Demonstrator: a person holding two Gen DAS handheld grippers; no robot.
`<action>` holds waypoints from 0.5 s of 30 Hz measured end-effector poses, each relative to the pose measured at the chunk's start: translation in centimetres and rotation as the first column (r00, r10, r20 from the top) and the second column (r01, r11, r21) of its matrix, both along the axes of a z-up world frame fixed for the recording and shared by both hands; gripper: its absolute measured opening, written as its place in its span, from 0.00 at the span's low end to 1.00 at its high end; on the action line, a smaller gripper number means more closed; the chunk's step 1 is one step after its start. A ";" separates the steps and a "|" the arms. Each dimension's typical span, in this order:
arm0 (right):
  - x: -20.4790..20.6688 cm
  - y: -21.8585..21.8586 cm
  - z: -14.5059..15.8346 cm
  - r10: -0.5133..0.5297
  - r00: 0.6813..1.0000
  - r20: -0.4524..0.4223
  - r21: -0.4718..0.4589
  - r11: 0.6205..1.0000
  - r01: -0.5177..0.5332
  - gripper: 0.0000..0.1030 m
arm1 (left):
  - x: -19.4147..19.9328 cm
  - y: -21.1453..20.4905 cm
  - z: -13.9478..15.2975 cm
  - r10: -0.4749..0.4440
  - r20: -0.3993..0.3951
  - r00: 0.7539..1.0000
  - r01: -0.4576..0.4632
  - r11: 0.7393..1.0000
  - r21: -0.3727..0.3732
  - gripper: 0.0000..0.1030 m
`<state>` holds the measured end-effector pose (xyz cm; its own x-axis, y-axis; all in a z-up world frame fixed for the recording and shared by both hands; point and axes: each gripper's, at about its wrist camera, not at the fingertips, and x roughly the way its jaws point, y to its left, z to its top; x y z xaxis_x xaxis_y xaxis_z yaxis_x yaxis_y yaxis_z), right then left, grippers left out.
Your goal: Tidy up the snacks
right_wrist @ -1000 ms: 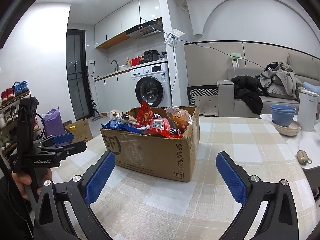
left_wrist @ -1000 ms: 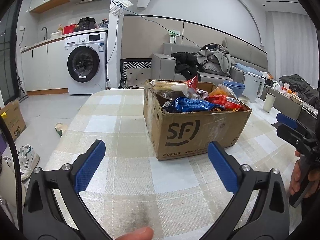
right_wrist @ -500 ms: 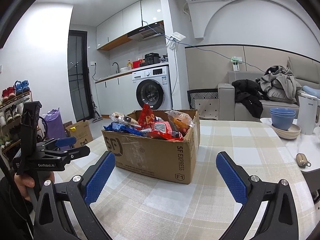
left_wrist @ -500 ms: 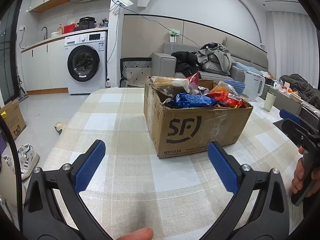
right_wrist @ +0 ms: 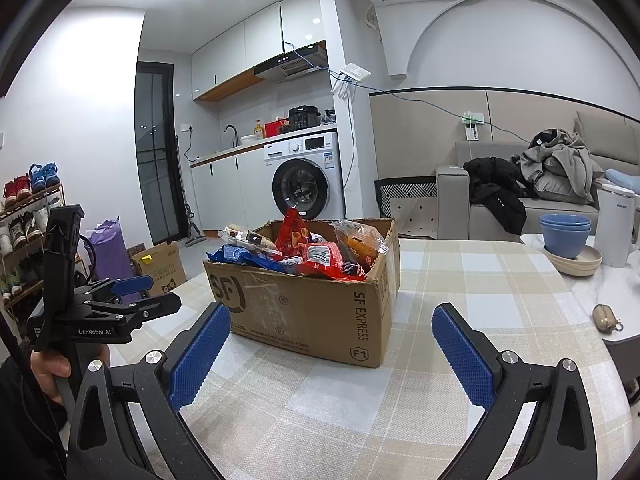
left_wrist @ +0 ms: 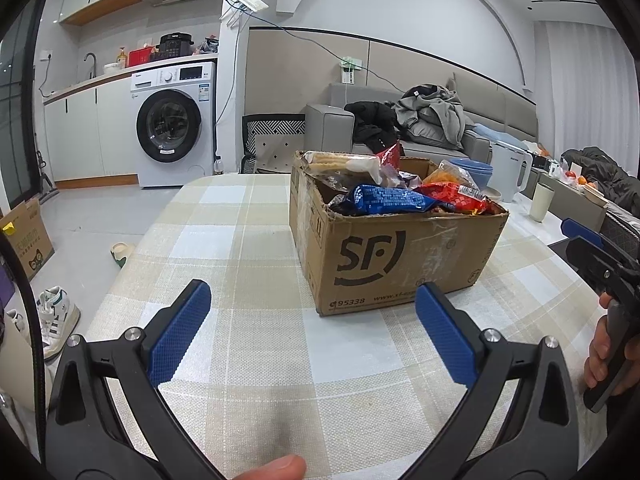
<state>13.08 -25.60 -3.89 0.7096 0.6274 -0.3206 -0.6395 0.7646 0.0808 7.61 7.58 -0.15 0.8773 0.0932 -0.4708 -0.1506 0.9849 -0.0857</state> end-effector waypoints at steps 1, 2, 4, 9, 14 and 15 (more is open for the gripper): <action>-0.1 0.0 0.0 -0.001 1.000 0.002 0.001 1.000 0.001 1.00 | 0.0 0.0 0.0 0.000 0.000 1.000 0.000 1.000 0.000 0.99; -0.1 0.0 0.0 0.000 1.000 0.002 0.001 1.000 0.000 1.00 | 0.0 0.0 0.0 -0.001 -0.001 1.000 0.001 1.000 0.000 0.99; -0.1 0.0 0.0 0.000 1.000 0.001 0.001 1.000 0.000 1.00 | 0.0 0.0 0.0 0.001 0.000 1.000 -0.001 1.000 0.001 0.99; 0.0 0.0 0.0 0.000 1.000 -0.001 0.001 1.000 0.000 1.00 | 0.1 0.0 0.0 0.000 0.000 1.000 0.000 1.000 0.002 0.99; -0.1 0.0 0.1 0.000 1.000 0.000 0.001 1.000 0.000 1.00 | 0.0 0.1 0.0 0.003 -0.001 1.000 -0.003 1.000 0.001 0.99; 0.0 0.0 0.0 0.000 1.000 0.000 0.001 1.000 0.000 1.00 | 0.1 0.2 -0.1 0.003 -0.001 1.000 -0.003 1.000 0.001 0.99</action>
